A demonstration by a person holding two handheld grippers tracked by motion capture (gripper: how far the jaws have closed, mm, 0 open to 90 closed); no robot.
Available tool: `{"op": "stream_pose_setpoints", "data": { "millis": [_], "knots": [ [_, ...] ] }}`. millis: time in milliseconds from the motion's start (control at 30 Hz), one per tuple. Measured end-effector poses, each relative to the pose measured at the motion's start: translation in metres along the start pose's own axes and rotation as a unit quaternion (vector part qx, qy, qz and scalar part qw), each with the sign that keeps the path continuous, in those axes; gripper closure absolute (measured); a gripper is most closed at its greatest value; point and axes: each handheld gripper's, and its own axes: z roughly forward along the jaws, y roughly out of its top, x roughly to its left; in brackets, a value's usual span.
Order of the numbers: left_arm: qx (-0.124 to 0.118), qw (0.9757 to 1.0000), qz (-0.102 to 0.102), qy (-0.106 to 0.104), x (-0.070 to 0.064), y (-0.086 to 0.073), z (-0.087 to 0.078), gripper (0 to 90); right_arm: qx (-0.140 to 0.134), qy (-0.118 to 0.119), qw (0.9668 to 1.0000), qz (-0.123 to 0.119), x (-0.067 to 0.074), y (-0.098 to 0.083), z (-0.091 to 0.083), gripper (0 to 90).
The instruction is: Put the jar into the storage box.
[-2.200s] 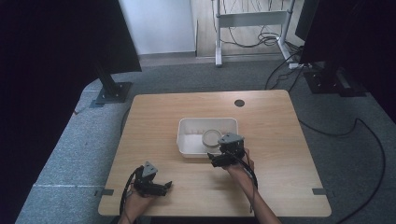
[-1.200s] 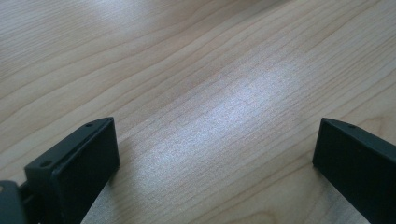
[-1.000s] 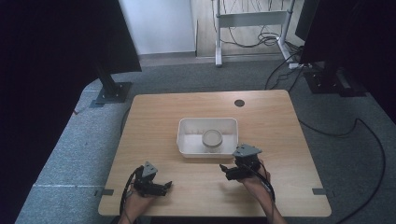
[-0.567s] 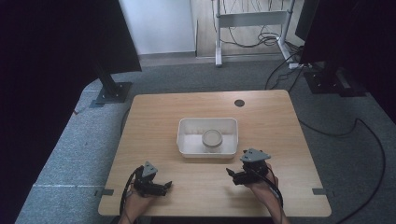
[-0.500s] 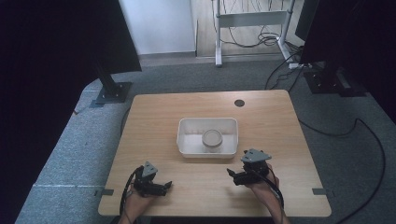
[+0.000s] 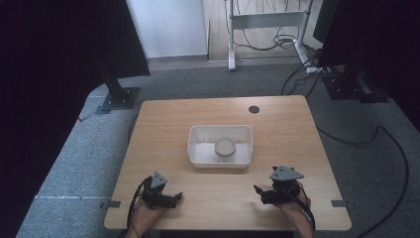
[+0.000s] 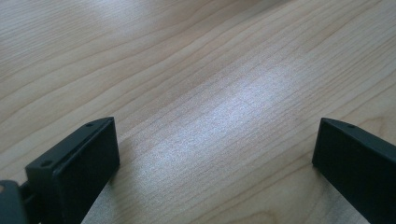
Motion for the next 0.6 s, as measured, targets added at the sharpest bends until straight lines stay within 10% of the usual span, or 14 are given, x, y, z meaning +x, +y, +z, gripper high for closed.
{"op": "stream_pose_setpoints", "data": {
  "millis": [600],
  "knots": [
    [0.0,1.0,-0.001,0.001,0.0,0.0,0.0,0.5,0.002,-0.039,0.9987,0.033,-0.018,-0.037,-0.029,4.2]
  ]
}}
